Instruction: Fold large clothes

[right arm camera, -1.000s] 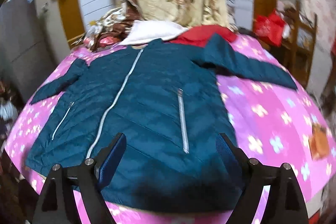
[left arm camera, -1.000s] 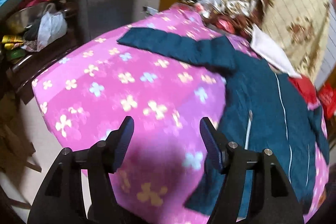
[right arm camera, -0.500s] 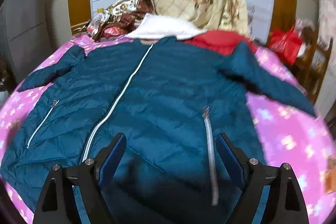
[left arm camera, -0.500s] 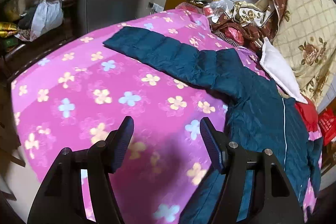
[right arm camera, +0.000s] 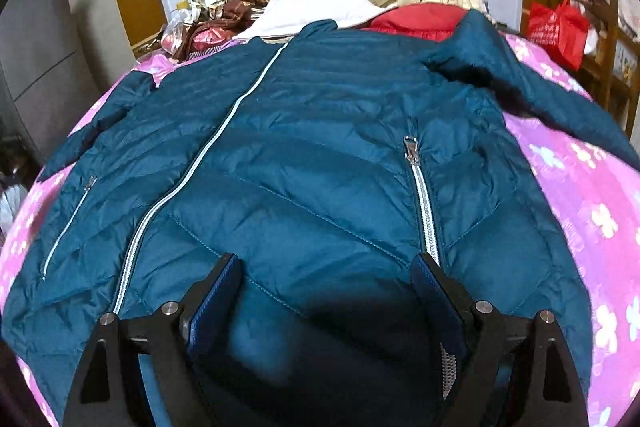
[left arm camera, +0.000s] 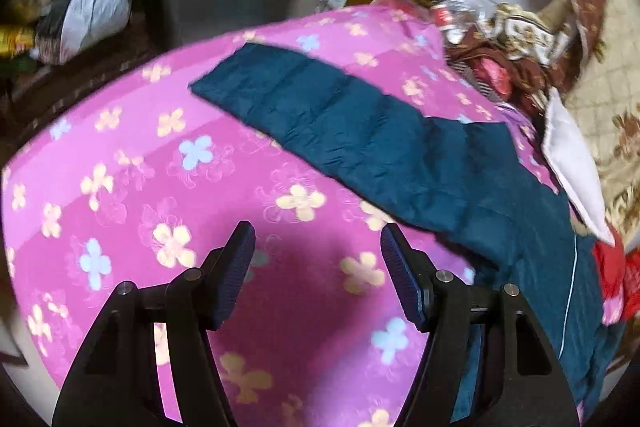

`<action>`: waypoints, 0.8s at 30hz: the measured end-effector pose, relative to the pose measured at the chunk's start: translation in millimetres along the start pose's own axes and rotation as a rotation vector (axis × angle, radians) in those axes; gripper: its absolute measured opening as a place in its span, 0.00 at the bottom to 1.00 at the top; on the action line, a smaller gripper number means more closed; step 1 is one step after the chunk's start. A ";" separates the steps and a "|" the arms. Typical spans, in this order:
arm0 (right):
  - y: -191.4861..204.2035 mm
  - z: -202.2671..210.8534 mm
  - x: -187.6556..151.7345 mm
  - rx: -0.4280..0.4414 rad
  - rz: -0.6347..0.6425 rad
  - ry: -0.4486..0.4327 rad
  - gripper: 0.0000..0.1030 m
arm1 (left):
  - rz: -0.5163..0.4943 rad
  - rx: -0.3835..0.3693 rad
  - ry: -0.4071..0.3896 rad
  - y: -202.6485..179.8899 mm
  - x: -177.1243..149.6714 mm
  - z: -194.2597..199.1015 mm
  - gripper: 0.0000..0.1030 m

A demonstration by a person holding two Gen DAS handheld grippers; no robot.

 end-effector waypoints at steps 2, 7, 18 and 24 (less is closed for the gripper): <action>-0.1 -1.7 0.1 0.004 -0.002 0.007 0.83 | 0.034 -0.026 0.040 8.2 3.1 -14.8 0.63; 0.4 -4.3 -1.0 0.009 -0.003 0.020 0.85 | 0.080 -0.070 0.073 23.3 7.8 -35.2 0.63; 4.2 -8.6 0.6 0.005 0.002 0.034 0.88 | 0.155 -0.175 0.096 32.3 54.6 -64.0 0.63; 5.3 -10.0 -0.1 -0.007 0.006 0.041 0.89 | 0.178 -0.219 0.072 20.2 82.9 -81.7 0.76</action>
Point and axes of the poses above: each gripper's, at about its wrist camera, not at the fingertips, and z roughly against the way its jaws point, y to its left, x to its top, the point moved 8 cm from there along -z, roughly the way its jaws point, and after that the axes turned 15 degrees about y, right-handed, at the moved point
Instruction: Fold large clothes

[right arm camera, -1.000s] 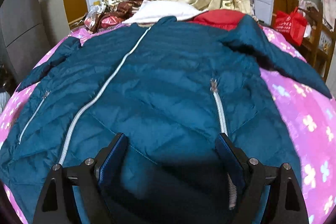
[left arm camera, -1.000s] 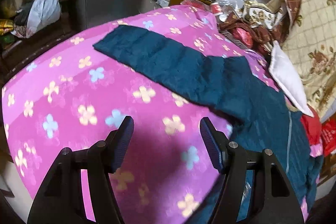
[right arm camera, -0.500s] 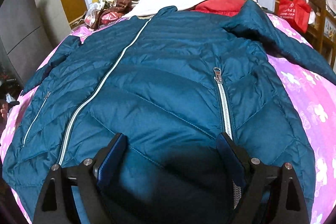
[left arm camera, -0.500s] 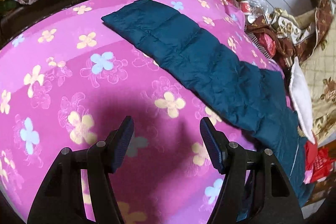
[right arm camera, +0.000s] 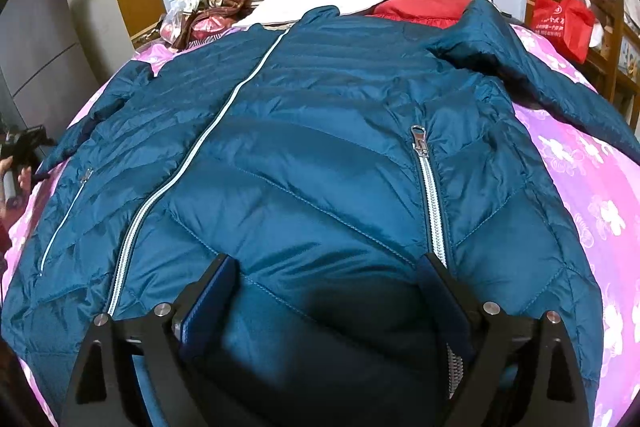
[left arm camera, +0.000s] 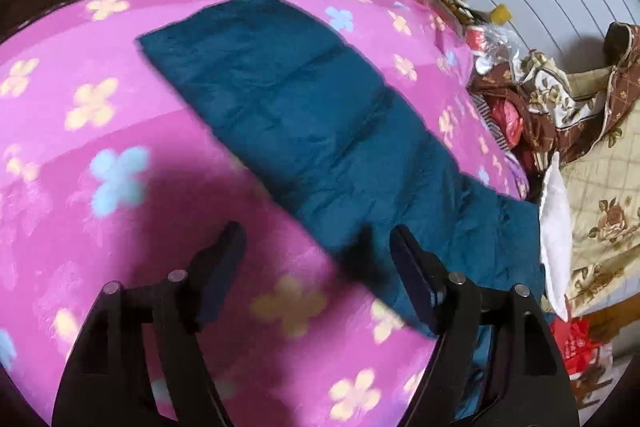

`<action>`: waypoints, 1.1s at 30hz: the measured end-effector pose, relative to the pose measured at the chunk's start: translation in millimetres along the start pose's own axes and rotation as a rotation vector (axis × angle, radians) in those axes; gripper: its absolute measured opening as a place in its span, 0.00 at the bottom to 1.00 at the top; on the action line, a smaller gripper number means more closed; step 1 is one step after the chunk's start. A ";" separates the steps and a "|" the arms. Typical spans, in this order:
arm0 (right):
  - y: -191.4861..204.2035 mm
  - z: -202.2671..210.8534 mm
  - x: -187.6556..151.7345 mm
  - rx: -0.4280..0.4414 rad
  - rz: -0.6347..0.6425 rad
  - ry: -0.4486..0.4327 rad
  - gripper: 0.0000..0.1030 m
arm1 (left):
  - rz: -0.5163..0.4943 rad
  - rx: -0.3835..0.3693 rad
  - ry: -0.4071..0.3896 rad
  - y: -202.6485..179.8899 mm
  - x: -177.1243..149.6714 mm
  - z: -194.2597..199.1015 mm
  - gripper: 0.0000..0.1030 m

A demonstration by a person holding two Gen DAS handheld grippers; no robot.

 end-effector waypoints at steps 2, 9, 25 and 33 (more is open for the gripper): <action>0.3 -1.0 0.0 -0.003 0.002 0.004 0.90 | -0.010 -0.017 -0.006 -5.9 8.9 -4.6 0.83; 2.2 -4.4 1.6 -0.010 0.003 0.012 0.91 | -0.008 0.080 -0.026 -15.5 43.7 -21.7 0.27; 1.6 -4.0 1.2 -0.005 -0.001 0.006 0.91 | -0.570 0.039 -0.160 -235.0 -75.5 90.2 0.07; -2.1 -0.2 1.3 0.045 -0.026 -0.013 0.91 | -0.987 -0.067 0.057 -354.7 -276.1 43.1 0.08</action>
Point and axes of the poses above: each gripper's, at about its wrist camera, not at the fingertips, and z roughly against the way its jaws point, y to its left, x to its top, the point moved 8 cm from there along -z, roughly the way its jaws point, and after that the axes turned 15 degrees about y, right-handed, at the moved point
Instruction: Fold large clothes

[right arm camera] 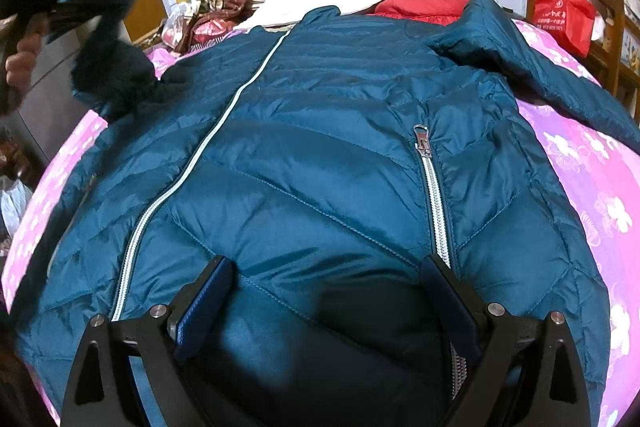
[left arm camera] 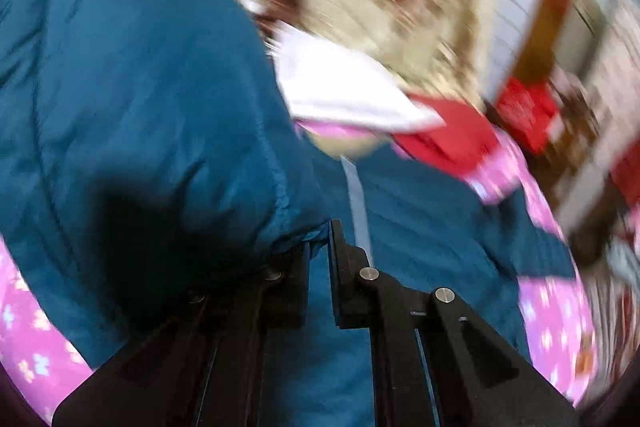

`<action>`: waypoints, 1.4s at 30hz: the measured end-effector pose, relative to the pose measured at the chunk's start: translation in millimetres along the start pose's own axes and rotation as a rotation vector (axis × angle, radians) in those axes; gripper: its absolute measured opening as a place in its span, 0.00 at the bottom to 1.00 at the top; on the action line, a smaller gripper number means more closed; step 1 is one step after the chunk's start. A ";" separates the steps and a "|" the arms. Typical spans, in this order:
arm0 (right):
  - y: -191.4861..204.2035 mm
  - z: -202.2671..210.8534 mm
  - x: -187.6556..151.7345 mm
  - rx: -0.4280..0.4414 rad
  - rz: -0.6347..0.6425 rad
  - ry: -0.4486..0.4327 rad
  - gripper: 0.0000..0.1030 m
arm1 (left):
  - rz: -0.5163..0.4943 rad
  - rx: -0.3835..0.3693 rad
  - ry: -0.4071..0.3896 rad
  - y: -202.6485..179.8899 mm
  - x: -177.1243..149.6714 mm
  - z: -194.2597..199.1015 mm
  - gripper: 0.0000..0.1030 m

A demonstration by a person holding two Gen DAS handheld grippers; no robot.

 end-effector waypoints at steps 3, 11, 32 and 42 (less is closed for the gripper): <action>-4.2 2.3 -0.7 0.038 -0.019 -0.012 0.91 | -0.055 -0.023 0.075 -33.4 -29.6 -24.6 0.08; -6.0 3.8 0.5 0.077 -0.037 -0.024 0.91 | -0.072 -0.004 0.114 -26.7 -133.9 -13.9 0.31; -25.3 31.9 106.9 -0.114 -0.126 0.037 0.80 | 0.124 0.298 -0.005 75.4 -248.6 -9.6 0.53; -59.4 -59.3 189.6 -0.140 -0.322 0.148 0.60 | 0.127 0.282 0.024 76.9 -253.3 -24.0 0.56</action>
Point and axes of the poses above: each gripper's, at about its wrist camera, not at the fingertips, and z roughly against the way its jaws point, y to its left, x to its top, the point moved 8 cm from there along -z, roughly the way its jaws point, and after that the axes turned 15 degrees about y, right-handed, at the moved point
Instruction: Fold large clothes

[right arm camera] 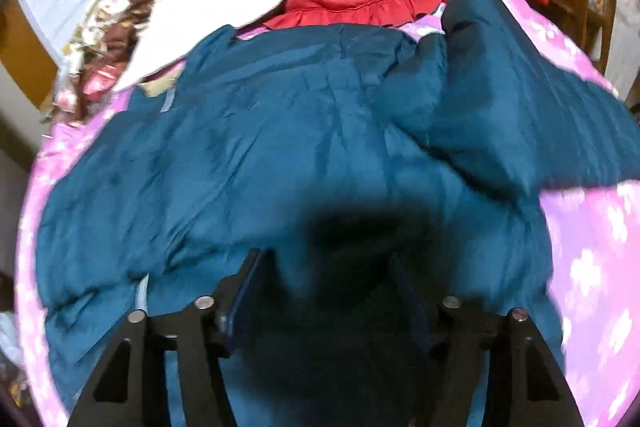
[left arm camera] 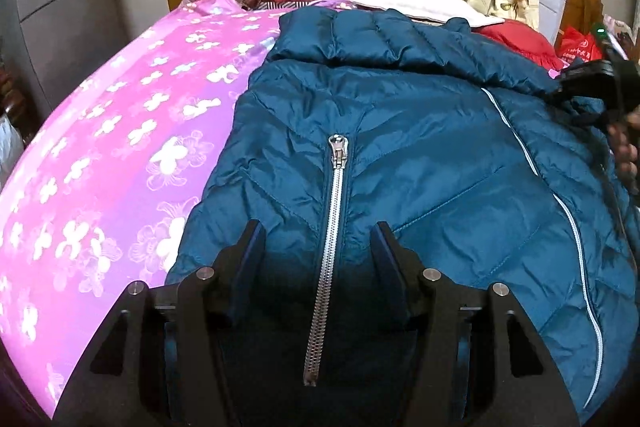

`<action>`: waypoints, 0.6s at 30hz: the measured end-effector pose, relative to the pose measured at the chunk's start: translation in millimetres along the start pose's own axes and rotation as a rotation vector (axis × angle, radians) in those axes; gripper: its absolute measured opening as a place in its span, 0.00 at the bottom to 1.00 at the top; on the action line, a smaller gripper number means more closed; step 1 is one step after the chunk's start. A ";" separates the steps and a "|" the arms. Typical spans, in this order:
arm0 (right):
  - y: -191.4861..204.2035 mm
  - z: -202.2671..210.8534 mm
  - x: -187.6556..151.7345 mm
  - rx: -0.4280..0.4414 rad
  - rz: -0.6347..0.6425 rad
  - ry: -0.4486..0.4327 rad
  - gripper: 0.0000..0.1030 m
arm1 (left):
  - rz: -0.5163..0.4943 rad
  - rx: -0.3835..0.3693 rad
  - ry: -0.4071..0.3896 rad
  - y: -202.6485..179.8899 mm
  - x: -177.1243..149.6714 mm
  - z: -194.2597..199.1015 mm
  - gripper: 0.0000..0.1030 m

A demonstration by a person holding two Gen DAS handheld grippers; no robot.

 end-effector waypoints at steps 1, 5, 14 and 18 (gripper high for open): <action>-3.7 -3.2 7.8 -0.055 0.001 -0.003 0.60 | 0.004 -0.005 0.005 0.2 0.1 -1.2 0.56; -21.0 11.1 12.7 -0.119 -0.018 -0.038 0.60 | 0.012 0.003 0.019 -0.4 0.9 -4.9 0.59; -74.5 114.6 -54.7 -0.100 0.016 -0.155 0.60 | 0.038 0.015 -0.002 3.2 -3.9 9.5 0.59; -131.2 167.5 -84.4 -0.155 -0.044 -0.220 0.60 | 0.083 0.000 -0.045 9.7 -6.2 39.8 0.59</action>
Point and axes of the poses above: each gripper's, at about its wrist camera, not at the fingertips, and z roughly against the way its jaws point, y to its left, x to its top, the point moved 8 cm from there along -z, roughly the way its jaws point, and after that the axes turned 15 degrees about y, right-handed, at the moved point
